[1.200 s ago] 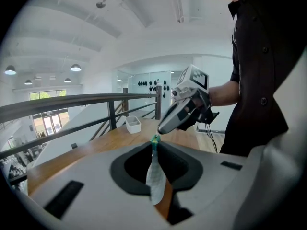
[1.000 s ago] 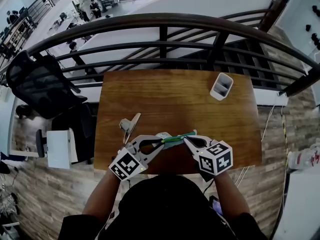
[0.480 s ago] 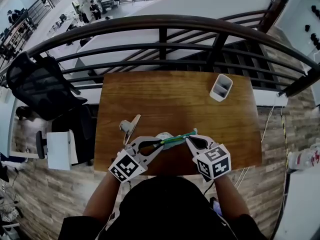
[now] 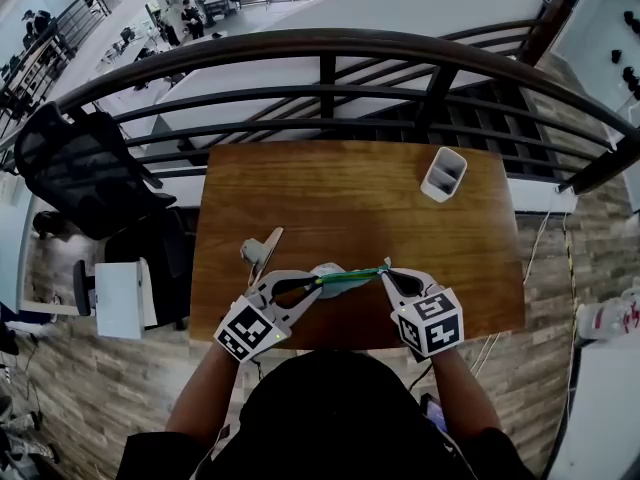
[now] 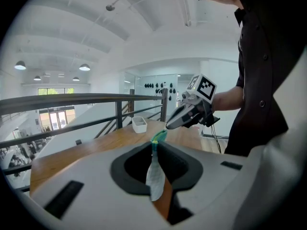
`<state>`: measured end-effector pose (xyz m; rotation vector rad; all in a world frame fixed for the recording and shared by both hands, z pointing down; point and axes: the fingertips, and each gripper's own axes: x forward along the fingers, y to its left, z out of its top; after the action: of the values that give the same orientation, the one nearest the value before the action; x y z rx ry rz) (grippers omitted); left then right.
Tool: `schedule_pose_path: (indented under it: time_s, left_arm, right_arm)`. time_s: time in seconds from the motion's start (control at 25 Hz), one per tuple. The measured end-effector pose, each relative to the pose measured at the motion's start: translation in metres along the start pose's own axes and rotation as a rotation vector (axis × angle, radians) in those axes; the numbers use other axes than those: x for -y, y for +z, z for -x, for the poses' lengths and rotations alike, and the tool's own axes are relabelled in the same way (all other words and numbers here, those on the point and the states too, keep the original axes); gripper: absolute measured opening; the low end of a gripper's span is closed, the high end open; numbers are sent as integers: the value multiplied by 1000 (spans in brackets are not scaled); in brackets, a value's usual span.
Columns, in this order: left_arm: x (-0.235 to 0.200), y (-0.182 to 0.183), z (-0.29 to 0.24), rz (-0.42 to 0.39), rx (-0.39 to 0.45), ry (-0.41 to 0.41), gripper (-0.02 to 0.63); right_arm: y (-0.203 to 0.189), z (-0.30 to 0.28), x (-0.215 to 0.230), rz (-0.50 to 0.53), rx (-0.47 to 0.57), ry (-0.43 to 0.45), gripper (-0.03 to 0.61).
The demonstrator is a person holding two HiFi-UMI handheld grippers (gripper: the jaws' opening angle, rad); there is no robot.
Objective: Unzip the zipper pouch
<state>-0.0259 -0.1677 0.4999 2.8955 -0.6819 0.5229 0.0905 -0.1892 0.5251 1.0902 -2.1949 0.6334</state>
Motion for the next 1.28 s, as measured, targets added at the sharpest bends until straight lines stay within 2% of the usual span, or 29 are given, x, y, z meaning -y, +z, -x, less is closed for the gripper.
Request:
schedule_pose_path:
  time_s: [0.2,0.36,0.92,1.08,1.28]
  left_arm:
    - [0,0,3,18,0,7,48]
    - [-2,-4,6,39,6,24,48]
    - [-4,0,3,24,18,35,48]
    - [-10,4,3,49,40,51,48]
    - [-15,4,-5,56,43,66,49]
  right_arm:
    - [1,5,10,56,2,-63,-3]
    - [-2,5,12,69,-2,-76,-3]
    - [6,5,23,155,7,-167,-2]
    - [12,6,24,151,13,-148,-2]
    - [16,11,29,171,29,-178,-2]
